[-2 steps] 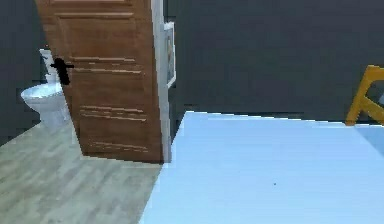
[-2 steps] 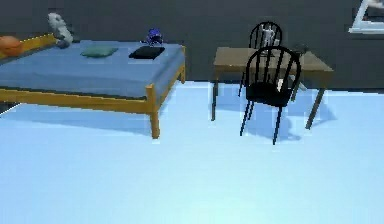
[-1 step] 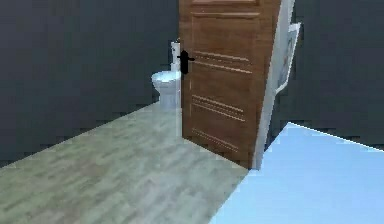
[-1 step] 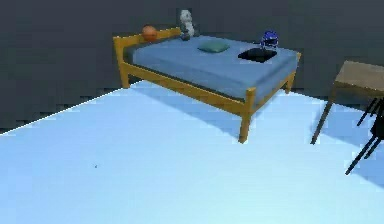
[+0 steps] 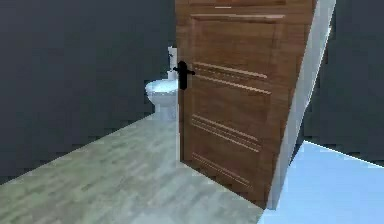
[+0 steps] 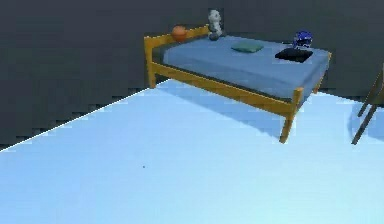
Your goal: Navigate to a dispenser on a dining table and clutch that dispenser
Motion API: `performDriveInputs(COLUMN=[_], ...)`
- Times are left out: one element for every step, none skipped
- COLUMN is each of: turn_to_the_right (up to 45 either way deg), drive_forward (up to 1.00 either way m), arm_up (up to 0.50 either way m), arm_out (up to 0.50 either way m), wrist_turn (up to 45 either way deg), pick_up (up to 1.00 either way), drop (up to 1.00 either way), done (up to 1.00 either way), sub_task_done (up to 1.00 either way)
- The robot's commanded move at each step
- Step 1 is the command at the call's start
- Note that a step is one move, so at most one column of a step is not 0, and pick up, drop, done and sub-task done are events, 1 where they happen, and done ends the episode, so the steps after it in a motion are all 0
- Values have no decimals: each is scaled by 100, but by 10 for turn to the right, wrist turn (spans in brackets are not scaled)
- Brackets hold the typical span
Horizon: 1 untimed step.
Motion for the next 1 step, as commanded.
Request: performDriveInputs(turn_to_the_right=[-420], drive_forward=[0], arm_up=[0], arm_out=[0], wrist_turn=[0], pick_up=[0], drop=[0], done=[0], sub_task_done=[0])
